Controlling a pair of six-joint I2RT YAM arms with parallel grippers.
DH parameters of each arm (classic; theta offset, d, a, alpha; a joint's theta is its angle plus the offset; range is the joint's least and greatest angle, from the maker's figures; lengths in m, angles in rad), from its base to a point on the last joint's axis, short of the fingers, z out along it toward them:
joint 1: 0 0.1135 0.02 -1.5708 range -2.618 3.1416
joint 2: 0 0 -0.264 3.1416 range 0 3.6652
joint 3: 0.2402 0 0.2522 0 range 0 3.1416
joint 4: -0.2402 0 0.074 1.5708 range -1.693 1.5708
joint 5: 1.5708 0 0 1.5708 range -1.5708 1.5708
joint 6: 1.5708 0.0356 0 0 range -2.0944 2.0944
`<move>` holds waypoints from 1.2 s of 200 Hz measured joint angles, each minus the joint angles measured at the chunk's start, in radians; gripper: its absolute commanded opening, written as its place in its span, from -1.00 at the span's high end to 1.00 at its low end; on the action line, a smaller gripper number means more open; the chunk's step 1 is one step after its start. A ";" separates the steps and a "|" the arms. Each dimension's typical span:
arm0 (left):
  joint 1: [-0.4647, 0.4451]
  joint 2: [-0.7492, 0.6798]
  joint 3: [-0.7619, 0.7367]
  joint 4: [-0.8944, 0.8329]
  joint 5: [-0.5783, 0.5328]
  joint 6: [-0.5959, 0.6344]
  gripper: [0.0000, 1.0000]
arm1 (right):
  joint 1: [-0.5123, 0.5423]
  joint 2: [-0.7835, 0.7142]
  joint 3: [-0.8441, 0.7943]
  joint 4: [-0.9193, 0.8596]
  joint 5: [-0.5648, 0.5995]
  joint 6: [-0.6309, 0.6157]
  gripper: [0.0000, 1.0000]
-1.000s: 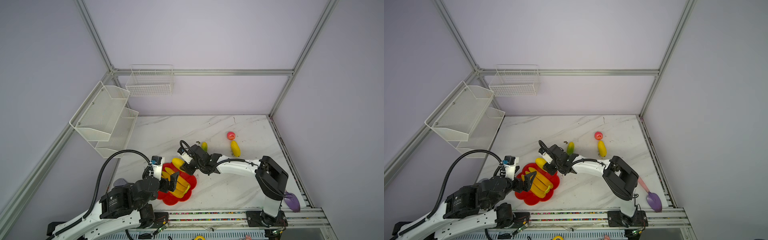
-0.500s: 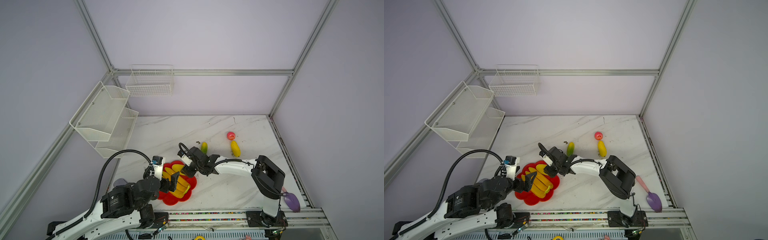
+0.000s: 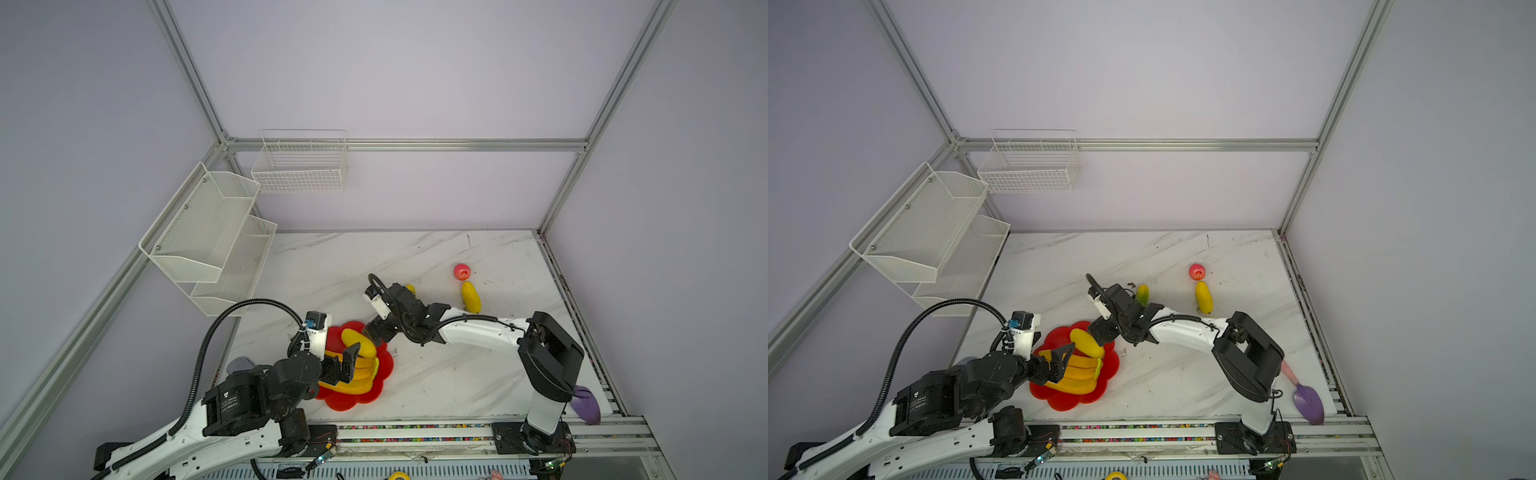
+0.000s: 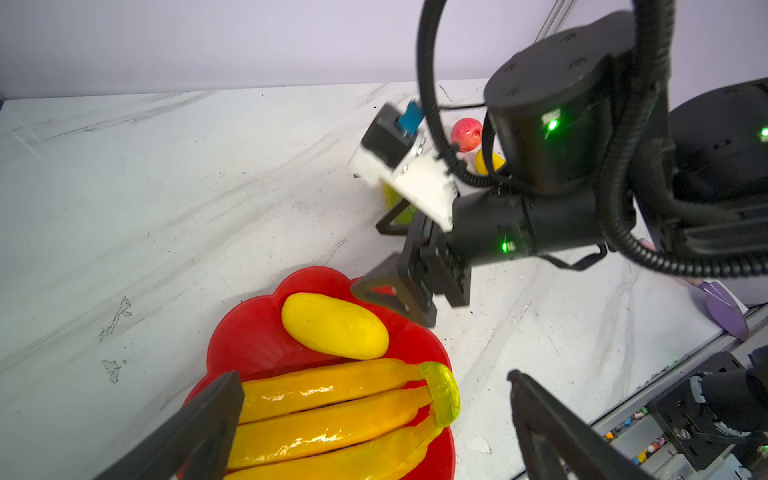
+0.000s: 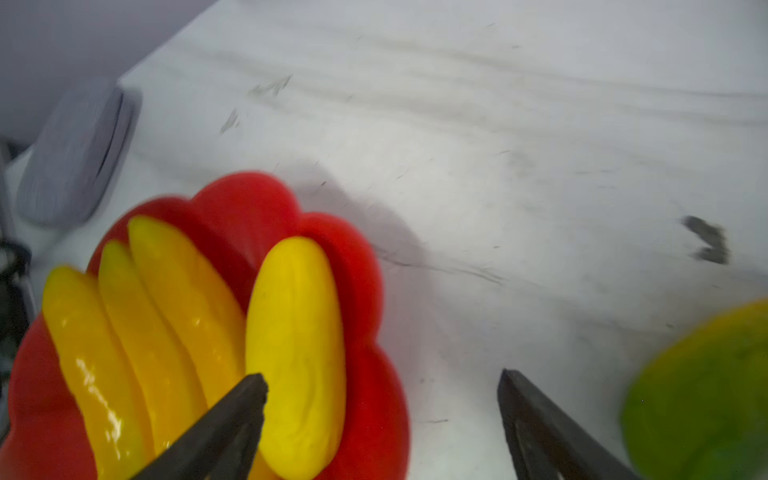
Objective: Place and organize the fake fruits in the fruit bowl
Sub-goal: 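Carry the yellow mango into the red bowl and release it, then grasp the green-yellow mango with the right gripper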
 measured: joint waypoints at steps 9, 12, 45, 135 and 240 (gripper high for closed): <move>0.000 0.004 0.000 0.008 0.003 0.004 -1.00 | -0.069 -0.020 -0.014 0.017 0.028 0.035 -0.86; 0.000 0.006 0.000 0.011 0.004 0.005 -1.00 | -0.091 -0.025 -0.018 0.020 0.034 0.046 -0.86; 0.000 0.036 0.000 0.060 0.029 0.027 -1.00 | -0.281 -0.001 -0.028 0.037 0.121 0.126 -0.86; 0.000 0.153 -0.003 0.215 0.082 0.050 -1.00 | -0.257 0.126 -0.028 0.042 0.066 0.165 -0.68; 0.000 0.126 -0.011 0.240 0.085 0.055 -1.00 | -0.252 0.126 -0.054 0.089 0.010 0.127 0.05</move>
